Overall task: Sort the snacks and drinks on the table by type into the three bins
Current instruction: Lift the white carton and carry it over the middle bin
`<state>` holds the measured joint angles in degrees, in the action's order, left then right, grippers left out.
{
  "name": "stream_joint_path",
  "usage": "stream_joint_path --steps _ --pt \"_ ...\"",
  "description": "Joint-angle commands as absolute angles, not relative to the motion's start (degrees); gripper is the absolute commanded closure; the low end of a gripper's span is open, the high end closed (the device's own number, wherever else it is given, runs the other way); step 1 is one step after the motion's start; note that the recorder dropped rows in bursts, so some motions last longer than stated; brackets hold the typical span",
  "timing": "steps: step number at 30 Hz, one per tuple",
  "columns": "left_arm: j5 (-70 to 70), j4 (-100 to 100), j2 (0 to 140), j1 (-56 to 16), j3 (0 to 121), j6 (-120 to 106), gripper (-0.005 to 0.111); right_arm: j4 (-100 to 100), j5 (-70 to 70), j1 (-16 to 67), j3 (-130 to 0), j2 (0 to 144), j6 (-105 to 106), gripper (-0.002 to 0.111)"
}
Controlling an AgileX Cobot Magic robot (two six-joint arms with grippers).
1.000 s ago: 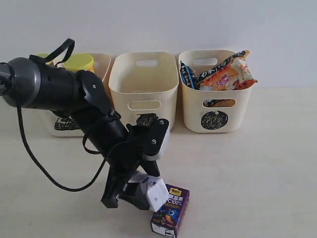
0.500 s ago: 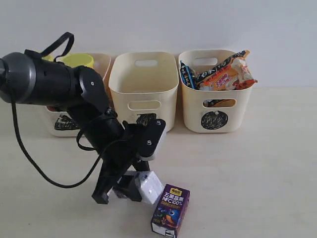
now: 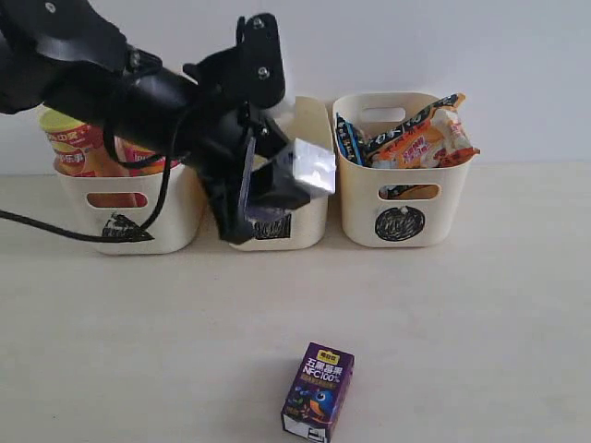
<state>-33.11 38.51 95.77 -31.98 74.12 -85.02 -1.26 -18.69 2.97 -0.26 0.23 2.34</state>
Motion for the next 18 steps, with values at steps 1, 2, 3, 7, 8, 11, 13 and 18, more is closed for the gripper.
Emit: stream_joint_path --steps 1,2,3,7,8,11,13,18 --pt "-20.1 43.6 96.1 -31.9 75.2 -84.4 0.102 -1.6 -18.4 2.8 0.0 0.0 2.5 0.109" --pt "-16.4 44.8 97.1 -31.9 75.8 -84.4 0.102 -1.6 -18.4 2.8 0.0 0.0 2.5 0.109" --pt "-13.2 45.7 98.1 -31.9 76.6 -84.4 0.102 -1.6 -18.4 2.8 0.0 0.0 2.5 0.109" --pt "-3.5 46.5 102.9 -31.9 79.7 -84.4 0.102 -1.6 -18.4 2.8 0.0 0.0 2.5 0.109" --pt "-1.2 47.9 105.0 -31.9 81.2 -84.4 0.102 -1.6 -18.4 2.8 0.0 0.0 2.5 0.109" --pt "1.5 49.0 108.6 -31.9 84.0 -84.1 0.102 -1.6 -18.4 2.8 0.0 0.0 2.5 0.109" --pt "1.7 49.0 111.0 -31.9 85.9 -84.1 0.102 -1.6 -18.4 2.8 0.0 0.0 2.5 0.109" --pt "1.7 49.0 115.7 -31.7 89.0 -84.0 0.100 -1.6 -18.4 2.8 0.0 0.0 2.5 0.109"
